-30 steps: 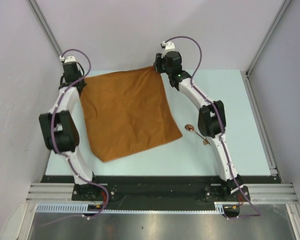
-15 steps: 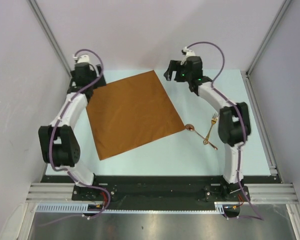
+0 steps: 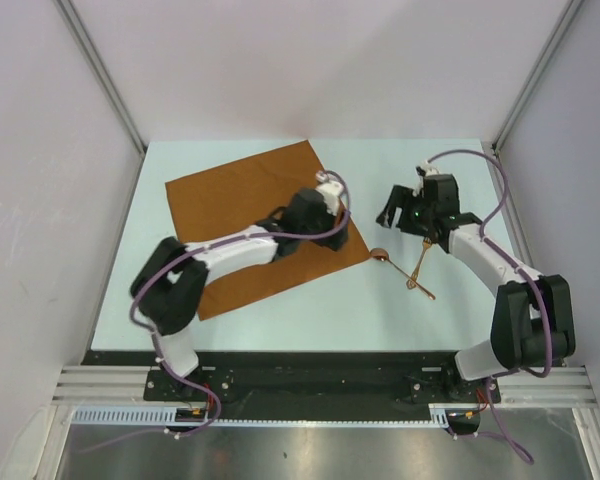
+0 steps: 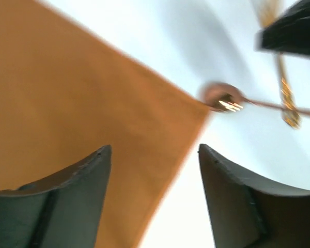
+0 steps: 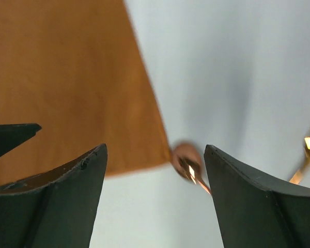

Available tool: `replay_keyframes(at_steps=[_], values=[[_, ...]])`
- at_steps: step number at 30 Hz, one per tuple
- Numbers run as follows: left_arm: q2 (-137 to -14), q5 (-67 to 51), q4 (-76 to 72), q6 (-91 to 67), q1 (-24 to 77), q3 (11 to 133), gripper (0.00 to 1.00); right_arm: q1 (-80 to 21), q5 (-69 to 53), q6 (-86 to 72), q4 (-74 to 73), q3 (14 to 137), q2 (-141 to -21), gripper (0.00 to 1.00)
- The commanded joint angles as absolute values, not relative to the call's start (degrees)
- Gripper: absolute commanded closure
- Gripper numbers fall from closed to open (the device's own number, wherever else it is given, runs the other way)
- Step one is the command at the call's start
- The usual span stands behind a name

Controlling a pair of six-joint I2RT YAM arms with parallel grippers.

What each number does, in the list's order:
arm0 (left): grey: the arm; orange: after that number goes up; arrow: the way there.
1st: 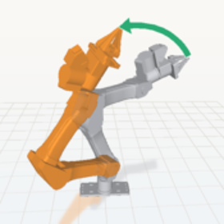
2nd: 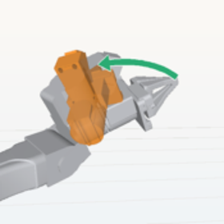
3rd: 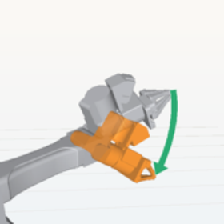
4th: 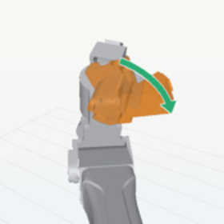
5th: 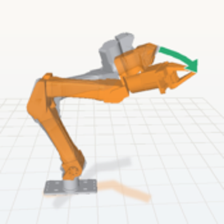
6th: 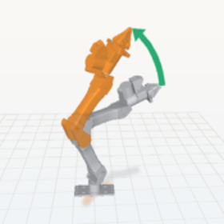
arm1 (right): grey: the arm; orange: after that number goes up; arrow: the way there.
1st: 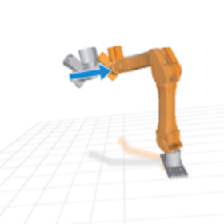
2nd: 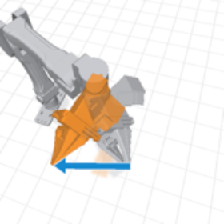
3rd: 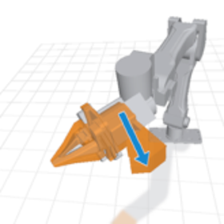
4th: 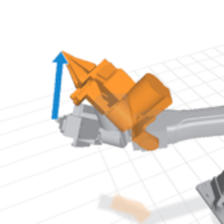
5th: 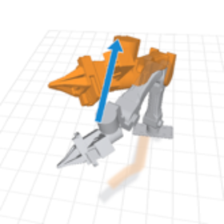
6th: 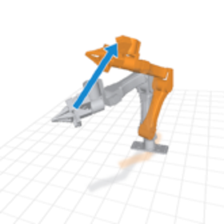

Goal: Fold the napkin, place the utensils inside, and roll it up
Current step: Fold the napkin

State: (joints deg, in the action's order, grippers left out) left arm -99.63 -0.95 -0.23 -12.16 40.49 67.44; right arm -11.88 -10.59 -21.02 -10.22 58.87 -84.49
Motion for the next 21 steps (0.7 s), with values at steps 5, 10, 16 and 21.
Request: replay_keyframes(at_steps=[5,10,16,21], values=[[-114.76,-6.06,-3.69,-14.06,48.08,79.18,0.42,-4.31,-8.0,-20.22,-18.19,55.9,-71.99,0.19],[-119.26,-5.62,-2.46,-14.41,48.25,83.31,0.48,-1.15,-8.96,-19.16,-20.83,56.69,-67.51,0.18],[-122.69,-5.71,-1.85,-14.77,49.04,85.43,0.5,1.84,-9.58,-18.19,-22.67,57.04,-65.92,0.18],[-124.89,-4.31,-0.44,-14.33,50.36,87.89,0.53,3.16,-10.55,-17.84,-23.29,56.78,-65.22,0.18]])
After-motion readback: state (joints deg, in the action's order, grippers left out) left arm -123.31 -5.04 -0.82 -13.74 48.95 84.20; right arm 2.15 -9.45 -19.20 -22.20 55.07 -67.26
